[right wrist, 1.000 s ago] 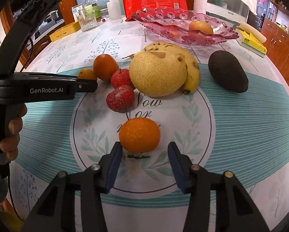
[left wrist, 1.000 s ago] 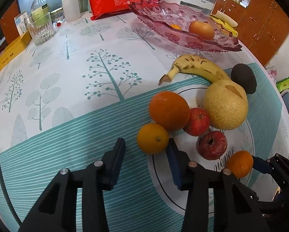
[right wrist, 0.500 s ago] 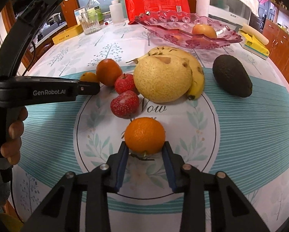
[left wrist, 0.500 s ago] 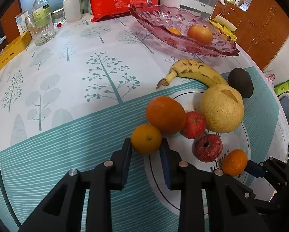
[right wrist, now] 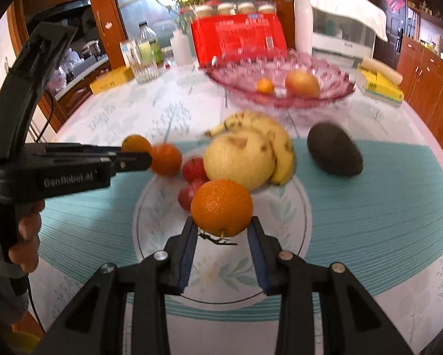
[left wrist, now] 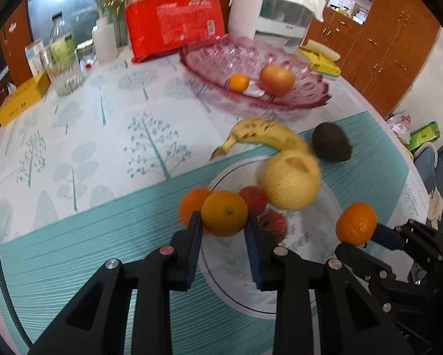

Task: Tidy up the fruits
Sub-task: 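Carry both held citrus fruits over the pink glass bowl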

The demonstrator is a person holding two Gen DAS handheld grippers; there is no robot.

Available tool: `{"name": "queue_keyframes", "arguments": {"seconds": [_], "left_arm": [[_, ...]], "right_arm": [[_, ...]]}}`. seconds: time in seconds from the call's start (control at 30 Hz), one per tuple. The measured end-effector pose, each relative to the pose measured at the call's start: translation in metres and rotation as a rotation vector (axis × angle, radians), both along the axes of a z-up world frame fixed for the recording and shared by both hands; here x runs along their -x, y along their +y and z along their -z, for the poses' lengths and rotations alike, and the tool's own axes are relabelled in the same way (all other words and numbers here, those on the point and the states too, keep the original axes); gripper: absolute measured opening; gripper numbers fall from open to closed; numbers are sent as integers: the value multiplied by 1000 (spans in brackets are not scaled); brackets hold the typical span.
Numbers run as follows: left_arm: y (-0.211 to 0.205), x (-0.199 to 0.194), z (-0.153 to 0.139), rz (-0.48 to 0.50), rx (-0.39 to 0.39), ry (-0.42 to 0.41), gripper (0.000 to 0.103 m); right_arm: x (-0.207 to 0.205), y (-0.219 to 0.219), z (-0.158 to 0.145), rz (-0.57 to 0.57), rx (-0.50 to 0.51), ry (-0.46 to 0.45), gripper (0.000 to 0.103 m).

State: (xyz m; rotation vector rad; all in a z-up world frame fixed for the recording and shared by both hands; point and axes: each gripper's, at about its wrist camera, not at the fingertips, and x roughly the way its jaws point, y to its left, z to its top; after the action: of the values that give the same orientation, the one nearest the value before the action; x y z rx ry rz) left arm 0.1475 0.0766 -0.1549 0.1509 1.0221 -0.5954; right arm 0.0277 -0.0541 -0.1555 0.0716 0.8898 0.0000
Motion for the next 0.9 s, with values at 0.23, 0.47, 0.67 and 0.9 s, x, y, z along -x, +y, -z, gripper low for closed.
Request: {"name": "queue_keyframes", "arguments": {"seconds": [0.23, 0.47, 0.67, 0.9], "left_arm": [[-11, -5, -50, 15, 34, -52, 27], [-30, -37, -96, 22, 23, -103, 27], [-52, -85, -135, -8, -6, -118, 27], [-87, -146, -152, -74, -41, -122, 27]], "right_arm": [[-8, -14, -57, -4, 3, -61, 35], [-43, -45, -112, -5, 36, -101, 35], [-99, -88, -163, -21, 78, -124, 35], [-176, -132, -177, -28, 135, -107, 35]]}}
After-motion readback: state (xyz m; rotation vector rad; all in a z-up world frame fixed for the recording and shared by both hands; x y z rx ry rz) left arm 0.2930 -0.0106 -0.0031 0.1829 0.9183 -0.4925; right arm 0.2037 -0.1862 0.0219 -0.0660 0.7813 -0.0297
